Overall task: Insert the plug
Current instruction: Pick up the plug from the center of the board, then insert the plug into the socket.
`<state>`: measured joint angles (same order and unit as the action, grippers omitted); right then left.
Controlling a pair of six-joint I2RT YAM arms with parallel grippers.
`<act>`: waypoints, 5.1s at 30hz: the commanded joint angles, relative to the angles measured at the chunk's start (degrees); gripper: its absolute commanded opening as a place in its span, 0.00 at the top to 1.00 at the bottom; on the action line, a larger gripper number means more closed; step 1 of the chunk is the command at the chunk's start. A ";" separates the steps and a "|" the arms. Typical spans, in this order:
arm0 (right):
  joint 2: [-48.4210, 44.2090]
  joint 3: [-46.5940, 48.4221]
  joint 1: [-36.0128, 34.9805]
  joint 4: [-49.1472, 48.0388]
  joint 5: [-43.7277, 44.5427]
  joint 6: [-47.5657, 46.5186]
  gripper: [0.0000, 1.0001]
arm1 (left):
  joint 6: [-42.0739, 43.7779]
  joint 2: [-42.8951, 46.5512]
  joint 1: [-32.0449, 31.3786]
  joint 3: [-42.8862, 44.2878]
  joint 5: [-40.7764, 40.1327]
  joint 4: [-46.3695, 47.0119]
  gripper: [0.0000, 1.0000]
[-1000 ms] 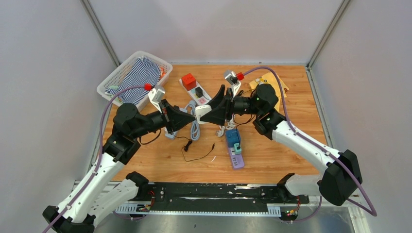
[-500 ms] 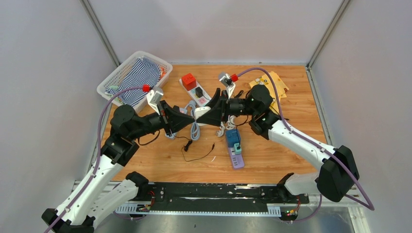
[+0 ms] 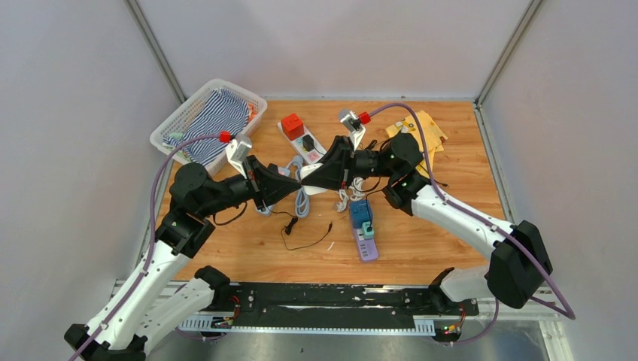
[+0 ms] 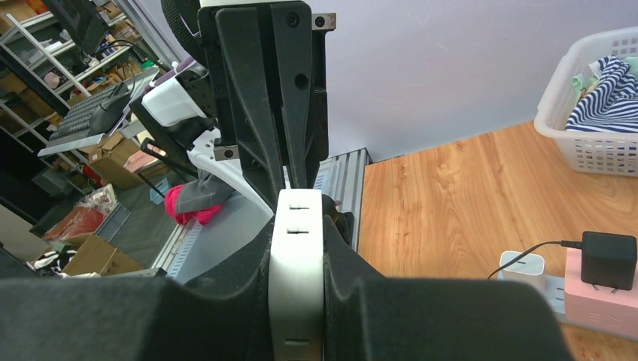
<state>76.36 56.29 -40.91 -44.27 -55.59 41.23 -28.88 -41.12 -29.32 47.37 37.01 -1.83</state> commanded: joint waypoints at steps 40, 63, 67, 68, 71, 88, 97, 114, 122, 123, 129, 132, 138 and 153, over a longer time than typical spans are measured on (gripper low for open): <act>0.67 18.97 2.10 61.71 25.03 -35.97 1.00 | 19.88 6.18 0.14 1.22 -27.42 -22.89 0.00; 43.69 68.85 2.05 101.03 48.47 -50.22 1.00 | 25.19 21.78 0.14 -5.58 -54.99 -26.58 0.00; 48.06 71.77 2.06 101.88 46.78 -52.39 1.00 | 25.32 23.39 0.14 -5.93 -56.25 -26.39 0.00; 48.75 72.07 2.13 101.90 46.86 -52.33 1.00 | 25.36 23.68 0.14 -5.97 -56.54 -26.34 0.00; 51.35 73.44 2.21 101.94 46.24 -51.95 1.00 | 25.37 24.17 0.14 -5.81 -58.37 -26.56 0.00; 59.32 77.38 4.93 102.09 47.81 -54.24 1.00 | 25.81 24.27 0.14 -6.86 -57.83 -26.38 0.00; 61.61 78.10 5.67 101.93 48.60 -51.63 1.00 | 25.81 24.56 0.14 -6.94 -59.82 -26.63 0.00; 64.86 81.17 5.71 101.49 48.04 -50.16 1.00 | 25.90 24.59 0.14 -6.86 -59.69 -26.44 0.00; 65.86 82.47 5.65 101.05 48.00 -49.05 1.00 | 25.90 24.95 0.19 -6.95 -59.95 -26.39 0.00; 66.02 82.77 5.62 101.05 47.81 -48.83 1.00 | 25.90 24.95 0.15 -6.92 -59.88 -26.39 0.00; 66.33 83.02 5.26 101.05 47.91 -48.55 1.00 | 25.90 25.37 0.23 -6.90 -60.21 -26.50 0.00; 66.45 83.06 5.13 101.09 48.04 -48.28 1.00 | 25.90 25.39 0.21 -6.90 -60.26 -26.40 0.00; 66.64 82.92 4.87 101.23 48.22 -48.01 1.00 | 25.81 25.65 0.20 -6.94 -60.55 -26.39 0.00; 68.33 83.13 3.15 101.66 50.05 -46.86 1.00 | 25.81 25.74 0.23 -6.94 -61.16 -26.39 0.00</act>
<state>142.21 137.75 -36.32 55.37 -7.18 -6.61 -3.38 -16.21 -29.32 40.80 -23.09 -28.84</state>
